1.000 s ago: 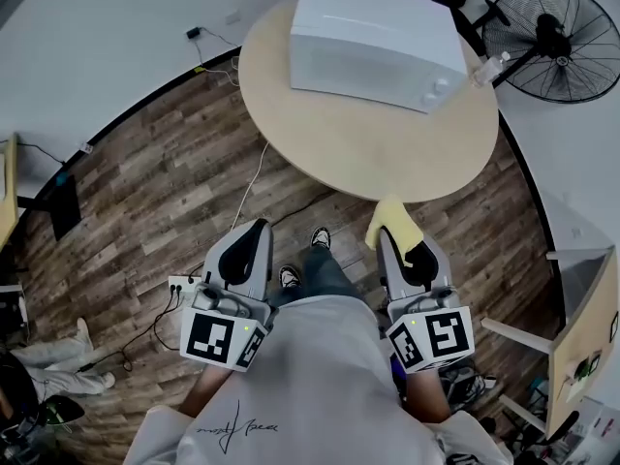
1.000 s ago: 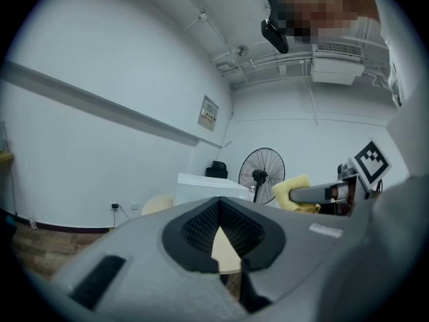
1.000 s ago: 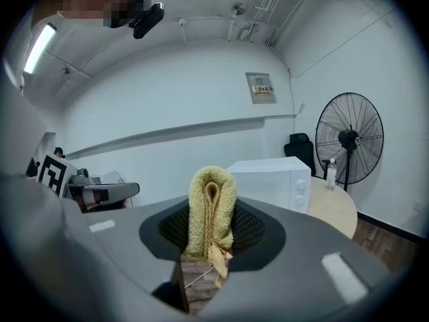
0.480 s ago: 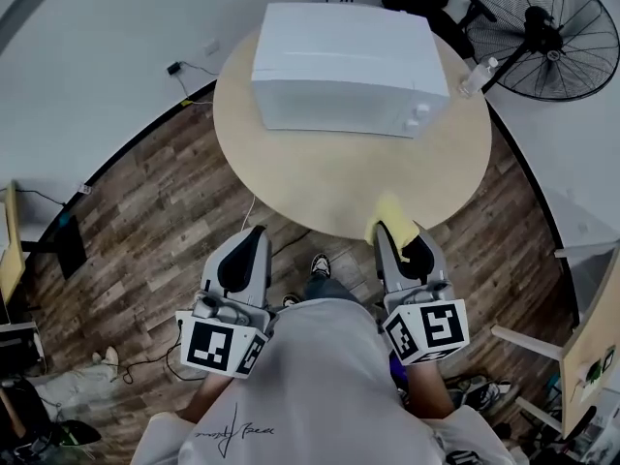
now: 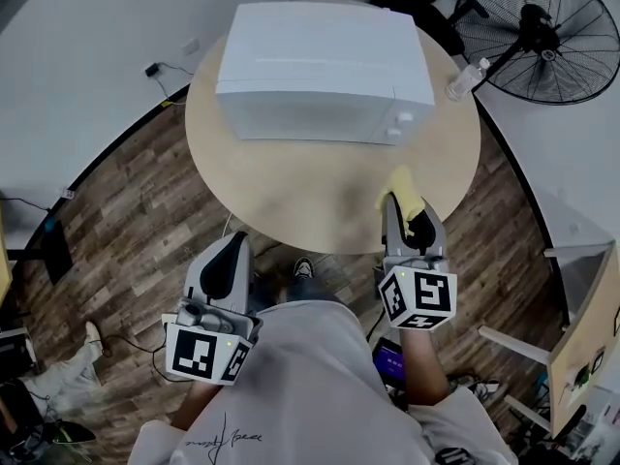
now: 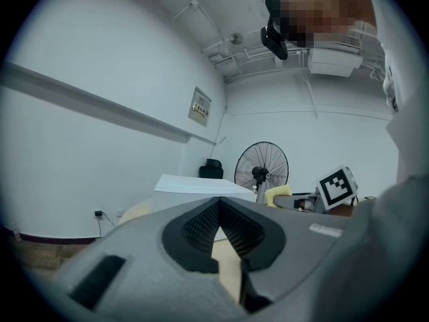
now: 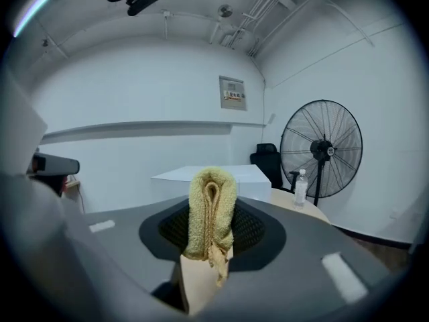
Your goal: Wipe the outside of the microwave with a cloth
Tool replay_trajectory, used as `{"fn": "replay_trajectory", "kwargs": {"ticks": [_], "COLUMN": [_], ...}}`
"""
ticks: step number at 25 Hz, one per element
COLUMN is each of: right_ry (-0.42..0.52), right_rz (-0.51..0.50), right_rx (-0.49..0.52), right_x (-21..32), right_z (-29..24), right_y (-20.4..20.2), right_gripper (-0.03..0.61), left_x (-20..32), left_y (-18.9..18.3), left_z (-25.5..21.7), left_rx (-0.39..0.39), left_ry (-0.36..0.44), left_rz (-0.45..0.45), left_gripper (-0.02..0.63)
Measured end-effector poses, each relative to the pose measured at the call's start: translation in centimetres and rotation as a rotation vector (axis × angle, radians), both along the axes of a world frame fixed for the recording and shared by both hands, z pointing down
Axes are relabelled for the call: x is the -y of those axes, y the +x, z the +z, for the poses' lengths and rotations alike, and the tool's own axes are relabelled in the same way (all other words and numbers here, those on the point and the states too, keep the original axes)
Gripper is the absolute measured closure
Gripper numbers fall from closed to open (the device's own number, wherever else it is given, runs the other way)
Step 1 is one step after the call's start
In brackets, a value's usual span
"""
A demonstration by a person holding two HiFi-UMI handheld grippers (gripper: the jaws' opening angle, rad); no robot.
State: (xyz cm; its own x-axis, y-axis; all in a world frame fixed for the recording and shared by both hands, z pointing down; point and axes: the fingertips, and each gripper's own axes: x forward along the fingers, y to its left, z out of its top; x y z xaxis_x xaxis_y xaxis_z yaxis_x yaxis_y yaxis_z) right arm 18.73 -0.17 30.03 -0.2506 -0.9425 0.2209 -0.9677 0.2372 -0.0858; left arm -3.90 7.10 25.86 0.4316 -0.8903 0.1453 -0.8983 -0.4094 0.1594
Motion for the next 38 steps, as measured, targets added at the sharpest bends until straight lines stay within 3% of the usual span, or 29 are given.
{"fn": "replay_trajectory", "kwargs": {"ticks": [3,21,27,38], "right_ry": [-0.006,0.121,0.113,0.121], "right_rz": [0.061,0.328,0.391,0.437], "right_rx": [0.008,-0.199,-0.184,-0.156], "right_x": [2.3,13.9,16.5,17.3], "right_z": [1.3,5.5,6.7,6.9], "right_y": [1.7,9.3,11.3,9.8], "right_gripper": [0.443,0.445,0.445,0.445], "left_x": [0.7,2.7,3.0,3.4], "left_y": [-0.1,-1.6,-1.1,-1.3], "left_z": [0.4,2.3,2.9,3.4], "left_rx": [-0.001,0.04,0.051,0.052], "left_ry": [-0.01,-0.075,-0.094,-0.112], "left_rz": [0.004,0.013,0.018,0.014], "left_gripper": [0.621,0.621,0.621,0.621]}}
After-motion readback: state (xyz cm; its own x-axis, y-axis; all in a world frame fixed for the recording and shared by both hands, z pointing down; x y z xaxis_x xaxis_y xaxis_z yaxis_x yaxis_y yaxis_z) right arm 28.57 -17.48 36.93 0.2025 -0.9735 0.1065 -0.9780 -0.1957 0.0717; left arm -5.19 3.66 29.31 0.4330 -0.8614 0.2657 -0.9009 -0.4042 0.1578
